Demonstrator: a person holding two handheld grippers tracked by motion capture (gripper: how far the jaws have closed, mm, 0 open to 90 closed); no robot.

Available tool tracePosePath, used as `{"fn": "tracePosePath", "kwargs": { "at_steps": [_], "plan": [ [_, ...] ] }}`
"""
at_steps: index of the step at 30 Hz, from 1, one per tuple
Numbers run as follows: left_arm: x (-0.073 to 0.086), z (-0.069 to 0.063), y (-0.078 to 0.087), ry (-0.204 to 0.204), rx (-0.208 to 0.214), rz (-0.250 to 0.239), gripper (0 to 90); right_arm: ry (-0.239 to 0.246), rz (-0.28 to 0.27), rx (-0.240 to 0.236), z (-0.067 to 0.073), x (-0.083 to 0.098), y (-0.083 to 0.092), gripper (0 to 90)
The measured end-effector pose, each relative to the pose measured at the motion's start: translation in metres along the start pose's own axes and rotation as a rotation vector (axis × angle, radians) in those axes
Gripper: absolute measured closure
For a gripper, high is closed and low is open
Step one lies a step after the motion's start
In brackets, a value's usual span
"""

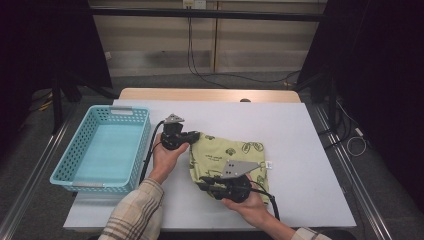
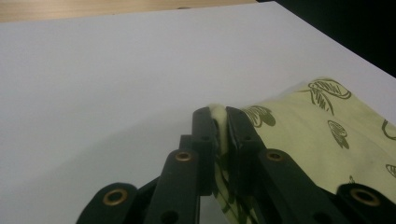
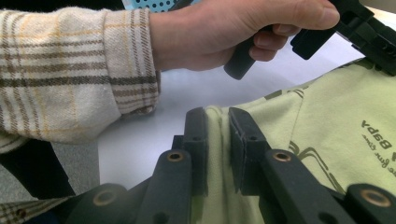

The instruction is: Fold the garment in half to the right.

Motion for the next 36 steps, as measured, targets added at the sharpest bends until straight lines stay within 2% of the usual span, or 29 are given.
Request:
{"fn": "tracePosePath", "kwargs": {
  "at_steps": [1, 2, 4, 5, 6, 7, 8, 9, 10, 11, 12, 13, 14, 15, 17, 18, 20, 21, 22, 26, 27, 28, 29, 30, 32, 33, 36],
  "plan": [
    [-0.003, 0.001, -0.001, 0.006, -0.009, -0.036, 83.3, 0.001, 0.001, 0.000, 0.000, -0.001, -0.001, 78.6],
    [0.000, 0.004, 0.002, -0.024, -0.017, 0.007, 83.3, 0.001, -0.001, 0.002, 0.000, -0.002, -0.001, 78.6],
    [0.000, 0.005, 0.003, -0.023, -0.021, 0.014, 83.4, 0.002, -0.001, 0.000, 0.001, -0.004, -0.002, 78.6],
    [-0.001, 0.003, 0.002, 0.010, -0.018, -0.016, 83.3, 0.004, -0.002, 0.000, 0.002, -0.005, -0.003, 78.6],
    [-0.002, 0.005, 0.004, -0.011, -0.023, -0.007, 83.4, 0.004, -0.002, -0.001, 0.002, -0.005, -0.003, 78.6],
    [-0.005, 0.004, 0.003, 0.015, -0.021, -0.043, 83.4, 0.008, -0.004, -0.002, 0.002, -0.007, -0.003, 78.6],
    [-0.005, 0.004, 0.005, 0.013, -0.023, -0.041, 83.4, 0.009, -0.006, -0.003, 0.002, -0.007, -0.004, 78.6],
    [-0.004, 0.006, 0.008, -0.013, -0.028, -0.010, 83.3, 0.014, -0.007, -0.002, 0.002, -0.008, -0.004, 78.6],
    [-0.004, 0.007, 0.008, -0.009, -0.030, -0.012, 83.3, 0.012, -0.007, -0.001, 0.002, -0.009, -0.004, 78.6],
    [-0.006, 0.004, 0.007, 0.028, -0.019, -0.043, 83.4, 0.015, -0.012, -0.002, 0.002, -0.011, -0.004, 78.6],
    [-0.006, 0.005, 0.009, 0.024, -0.019, -0.037, 83.3, 0.015, -0.013, 0.000, 0.002, -0.012, -0.004, 78.6],
    [-0.006, 0.008, 0.012, -0.005, -0.035, -0.020, 83.4, 0.021, -0.014, 0.001, 0.001, -0.013, -0.004, 78.6],
    [-0.008, 0.007, 0.011, 0.009, -0.027, -0.039, 83.4, 0.014, -0.021, -0.002, 0.002, -0.015, -0.004, 78.6],
    [-0.008, 0.009, 0.014, -0.006, -0.033, -0.024, 83.3, 0.020, -0.022, -0.001, 0.002, -0.017, -0.004, 78.6],
    [-0.012, 0.007, 0.014, 0.024, -0.027, -0.060, 83.4, 0.023, -0.025, -0.002, 0.002, -0.019, -0.005, 78.6],
    [-0.013, 0.007, 0.015, 0.021, -0.031, -0.065, 83.3, 0.017, -0.024, -0.004, 0.003, -0.020, -0.006, 78.6],
    [-0.014, 0.008, 0.018, 0.020, -0.037, -0.065, 83.3, 0.023, -0.028, -0.007, 0.004, -0.022, -0.007, 78.6],
    [-0.013, 0.009, 0.020, 0.004, -0.034, -0.034, 83.3, 0.025, -0.030, -0.006, 0.004, -0.023, -0.008, 78.6],
    [-0.015, 0.011, 0.021, 0.002, -0.042, -0.049, 83.3, 0.024, -0.033, -0.006, 0.004, -0.025, -0.009, 78.6],
    [-0.020, 0.009, 0.027, 0.051, -0.028, -0.086, 83.4, 0.030, -0.047, -0.010, 0.005, -0.034, -0.011, 78.6],
    [-0.022, 0.010, 0.029, 0.037, -0.035, -0.095, 83.4, 0.036, -0.048, -0.010, 0.005, -0.037, -0.011, 78.6],
    [-0.023, 0.008, 0.030, 0.043, -0.039, -0.098, 83.4, 0.041, -0.056, -0.013, 0.006, -0.041, -0.011, 78.6],
    [-0.024, 0.009, 0.031, 0.030, -0.052, -0.099, 83.4, 0.042, -0.062, -0.016, 0.005, -0.044, -0.011, 78.7],
    [-0.023, 0.008, 0.032, 0.031, -0.046, -0.086, 83.4, 0.043, -0.067, -0.017, 0.005, -0.047, -0.011, 78.6],
    [-0.023, 0.011, 0.030, 0.040, -0.056, -0.099, 83.4, 0.045, -0.074, -0.016, 0.004, -0.050, -0.011, 78.7],
    [-0.020, 0.012, 0.029, 0.052, -0.057, -0.086, 83.4, 0.042, -0.074, -0.016, 0.004, -0.049, -0.011, 78.7],
    [-0.017, 0.013, 0.025, 0.047, -0.063, -0.075, 83.4, 0.032, -0.067, -0.013, 0.003, -0.042, -0.009, 78.6]
  ]
}}
Point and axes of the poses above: each handheld gripper's, and its own axes: y roughly backward along the jaws, x roughly out of its underside, z roughly to its left, the point moved 9 cm from there along -y, roughly forward along the jaws, and after that the axes turned 12 degrees about x, right-handed, at the moved point
